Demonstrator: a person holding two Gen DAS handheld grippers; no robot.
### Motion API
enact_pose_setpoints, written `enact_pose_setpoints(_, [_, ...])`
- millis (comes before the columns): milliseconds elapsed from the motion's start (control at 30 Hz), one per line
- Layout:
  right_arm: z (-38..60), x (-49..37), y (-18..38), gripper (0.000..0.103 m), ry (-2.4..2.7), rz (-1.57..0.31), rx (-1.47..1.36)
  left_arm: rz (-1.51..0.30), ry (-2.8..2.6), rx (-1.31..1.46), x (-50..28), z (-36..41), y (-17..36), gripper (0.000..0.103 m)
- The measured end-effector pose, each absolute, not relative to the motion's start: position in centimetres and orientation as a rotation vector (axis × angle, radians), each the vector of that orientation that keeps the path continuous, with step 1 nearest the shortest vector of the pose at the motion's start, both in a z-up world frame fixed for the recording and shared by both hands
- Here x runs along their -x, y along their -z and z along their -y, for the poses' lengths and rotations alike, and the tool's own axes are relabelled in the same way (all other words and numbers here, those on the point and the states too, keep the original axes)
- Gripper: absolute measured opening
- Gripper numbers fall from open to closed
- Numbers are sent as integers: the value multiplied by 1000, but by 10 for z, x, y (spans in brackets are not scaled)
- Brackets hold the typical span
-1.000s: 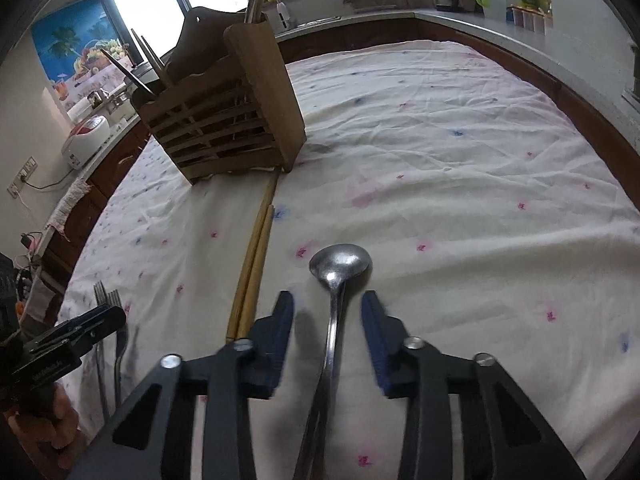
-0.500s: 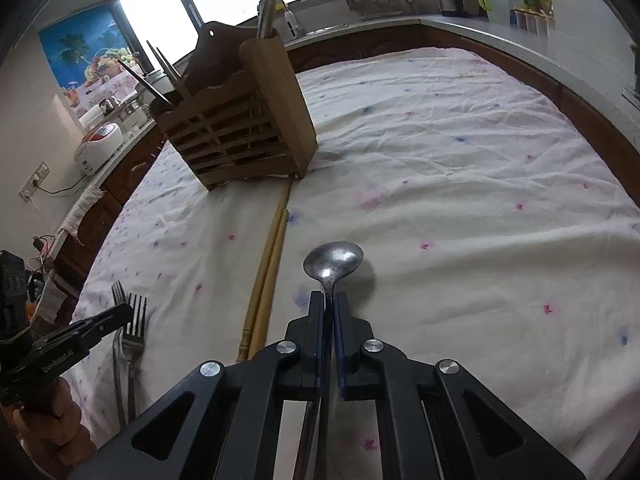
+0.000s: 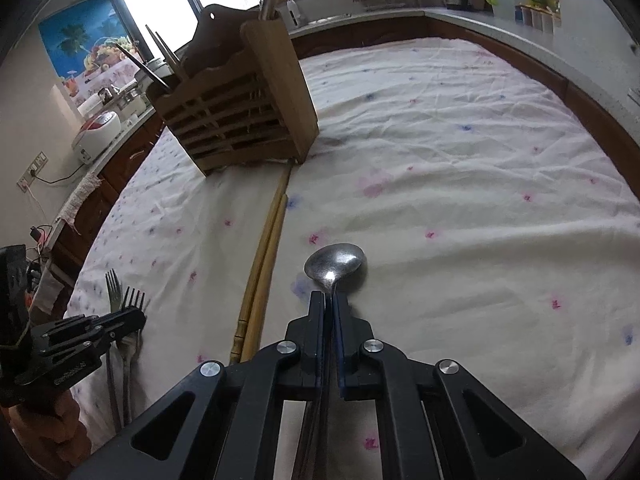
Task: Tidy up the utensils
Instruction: 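Close left tool on a steel fork while right tool closes on a steel spoon, then lift the fork and spoon and carry them over the holder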
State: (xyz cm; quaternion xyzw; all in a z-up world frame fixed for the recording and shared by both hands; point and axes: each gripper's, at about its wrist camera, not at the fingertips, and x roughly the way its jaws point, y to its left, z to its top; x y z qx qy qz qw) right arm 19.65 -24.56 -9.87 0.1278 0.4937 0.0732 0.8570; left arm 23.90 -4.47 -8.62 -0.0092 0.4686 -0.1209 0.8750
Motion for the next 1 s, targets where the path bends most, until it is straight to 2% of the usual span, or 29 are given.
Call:
enact_pose_setpoints(400, [245, -203, 98, 5, -182, -1054, -283, -981, 272, 3, -245, 47, 87, 2])
enact_pose_setpoints(1000, [263, -164, 1, 2, -186, -750, -354, -738, 308, 159, -185, 3, 17, 0])
